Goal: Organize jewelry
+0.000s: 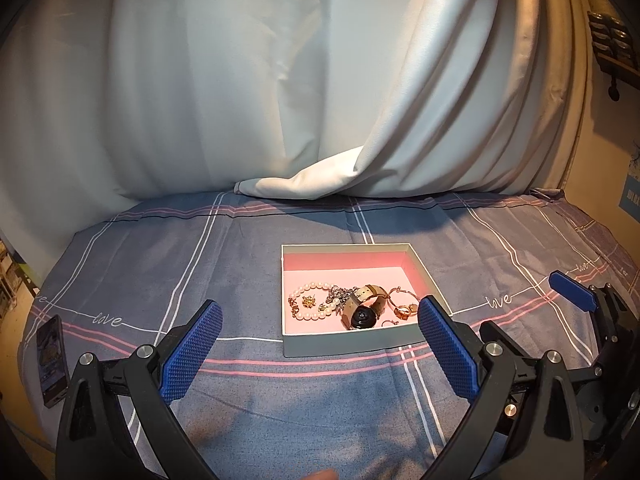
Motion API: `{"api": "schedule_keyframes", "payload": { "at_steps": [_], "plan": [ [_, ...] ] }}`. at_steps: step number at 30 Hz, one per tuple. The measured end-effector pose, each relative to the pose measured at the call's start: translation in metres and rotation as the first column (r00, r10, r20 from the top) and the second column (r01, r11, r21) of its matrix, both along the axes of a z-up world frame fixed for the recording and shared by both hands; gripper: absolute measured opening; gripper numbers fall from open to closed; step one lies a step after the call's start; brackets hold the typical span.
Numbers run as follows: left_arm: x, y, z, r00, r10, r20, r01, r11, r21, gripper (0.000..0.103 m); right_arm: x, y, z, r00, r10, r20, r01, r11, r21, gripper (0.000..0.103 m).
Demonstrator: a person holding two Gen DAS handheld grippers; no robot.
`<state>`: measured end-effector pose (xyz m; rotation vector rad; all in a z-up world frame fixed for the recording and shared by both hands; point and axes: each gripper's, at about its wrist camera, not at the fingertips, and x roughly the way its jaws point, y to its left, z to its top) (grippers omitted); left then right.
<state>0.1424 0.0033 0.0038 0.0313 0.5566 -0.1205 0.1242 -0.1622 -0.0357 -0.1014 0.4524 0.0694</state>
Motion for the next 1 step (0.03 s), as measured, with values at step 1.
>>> {"api": "schedule_keyframes", "payload": {
  "at_steps": [1],
  "plan": [
    [0.0002, 0.0006, -0.0002, 1.0, -0.002, -0.001, 0.002, 1.0, -0.001, 0.097, 0.0, 0.0, 0.0, 1.0, 0.0, 0.0, 0.0, 1.0, 0.0, 0.097]
  ]
}}
